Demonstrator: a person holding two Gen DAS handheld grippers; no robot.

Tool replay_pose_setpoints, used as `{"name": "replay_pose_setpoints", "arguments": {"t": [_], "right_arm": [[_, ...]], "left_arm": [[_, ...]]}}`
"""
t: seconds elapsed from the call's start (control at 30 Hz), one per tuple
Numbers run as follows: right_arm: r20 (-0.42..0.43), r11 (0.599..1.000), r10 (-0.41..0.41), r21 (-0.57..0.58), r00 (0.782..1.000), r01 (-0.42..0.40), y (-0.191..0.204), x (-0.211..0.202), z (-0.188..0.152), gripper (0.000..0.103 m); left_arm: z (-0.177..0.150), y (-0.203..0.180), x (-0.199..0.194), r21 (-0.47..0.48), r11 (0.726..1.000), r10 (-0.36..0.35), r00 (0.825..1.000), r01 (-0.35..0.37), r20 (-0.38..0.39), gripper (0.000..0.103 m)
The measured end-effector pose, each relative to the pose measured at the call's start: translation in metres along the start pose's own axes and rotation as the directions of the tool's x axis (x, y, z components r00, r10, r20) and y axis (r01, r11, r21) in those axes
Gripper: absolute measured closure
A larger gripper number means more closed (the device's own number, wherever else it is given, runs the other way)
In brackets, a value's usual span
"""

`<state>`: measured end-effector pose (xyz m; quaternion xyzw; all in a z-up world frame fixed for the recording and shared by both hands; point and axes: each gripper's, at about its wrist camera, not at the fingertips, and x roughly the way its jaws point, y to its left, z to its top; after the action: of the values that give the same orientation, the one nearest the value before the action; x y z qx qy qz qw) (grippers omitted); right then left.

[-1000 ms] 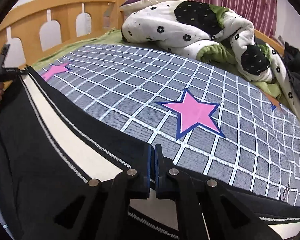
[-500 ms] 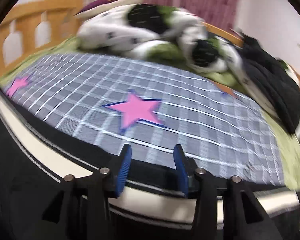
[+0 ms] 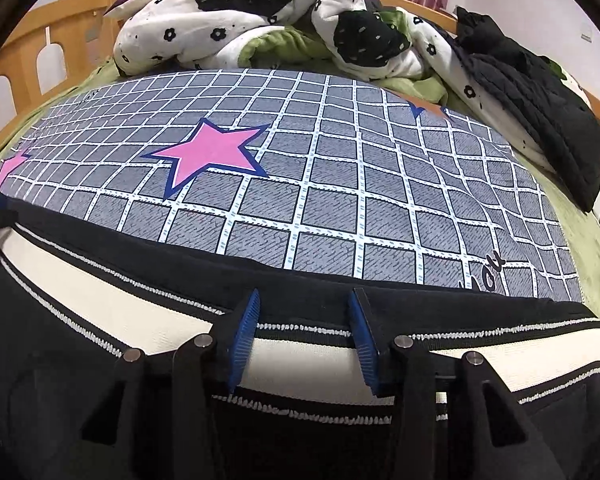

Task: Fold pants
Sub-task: 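Lift the striped edge with both tools and fold it over the pants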

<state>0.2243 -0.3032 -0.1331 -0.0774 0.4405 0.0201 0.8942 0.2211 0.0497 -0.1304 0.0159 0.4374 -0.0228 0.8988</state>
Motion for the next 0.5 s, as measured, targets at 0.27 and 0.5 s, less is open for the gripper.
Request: {"name": "replay_pose_setpoints", "arguments": {"t": [0.27,0.5], "right_arm": [[0.042,0.999,-0.051,0.013,0.998,0.051,-0.003,-0.006,0.001,0.050],[0.147,0.989,-0.130,0.091,0.980,0.118,-0.001,-0.065,0.001,0.049]], "left_arm": [[-0.047,0.143,-0.035,-0.200,0.946,0.238,0.966,-0.255,-0.103,0.029],[-0.140,0.192,-0.148,-0.429,0.903,0.026,0.997,0.006,0.069,0.031]]}}
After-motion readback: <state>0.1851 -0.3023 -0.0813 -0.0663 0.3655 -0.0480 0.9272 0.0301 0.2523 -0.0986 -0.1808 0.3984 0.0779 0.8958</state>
